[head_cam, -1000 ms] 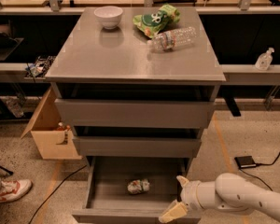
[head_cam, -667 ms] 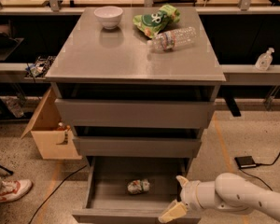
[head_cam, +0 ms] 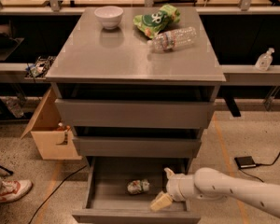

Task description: Pick 7up can from bottom drawer and place on counter

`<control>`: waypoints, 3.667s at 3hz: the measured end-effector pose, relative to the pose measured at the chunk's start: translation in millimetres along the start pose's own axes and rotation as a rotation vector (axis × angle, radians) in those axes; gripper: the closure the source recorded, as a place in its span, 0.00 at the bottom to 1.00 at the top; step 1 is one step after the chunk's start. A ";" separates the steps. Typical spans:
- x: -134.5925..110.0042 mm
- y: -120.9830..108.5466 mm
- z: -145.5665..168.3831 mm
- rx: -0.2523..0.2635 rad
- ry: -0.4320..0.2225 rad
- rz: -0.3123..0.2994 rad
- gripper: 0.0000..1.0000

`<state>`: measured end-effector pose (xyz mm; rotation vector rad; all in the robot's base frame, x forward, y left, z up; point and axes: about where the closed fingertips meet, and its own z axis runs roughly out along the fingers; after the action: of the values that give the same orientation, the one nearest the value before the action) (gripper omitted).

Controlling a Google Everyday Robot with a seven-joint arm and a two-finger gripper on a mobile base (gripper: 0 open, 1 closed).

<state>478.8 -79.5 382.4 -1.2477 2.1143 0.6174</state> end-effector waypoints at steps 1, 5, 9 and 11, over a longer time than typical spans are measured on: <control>6.0 -14.4 38.5 0.000 -0.004 -0.008 0.00; 53.7 -45.0 137.8 -0.042 0.035 0.056 0.00; 66.1 -72.3 230.7 0.004 0.092 -0.073 0.00; 65.5 -73.0 255.9 -0.017 0.098 -0.106 0.00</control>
Offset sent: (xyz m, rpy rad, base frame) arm 0.0557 0.0295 -0.1248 0.0243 0.0733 -0.0253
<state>585.4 14.8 148.3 -1.4157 2.1096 0.5391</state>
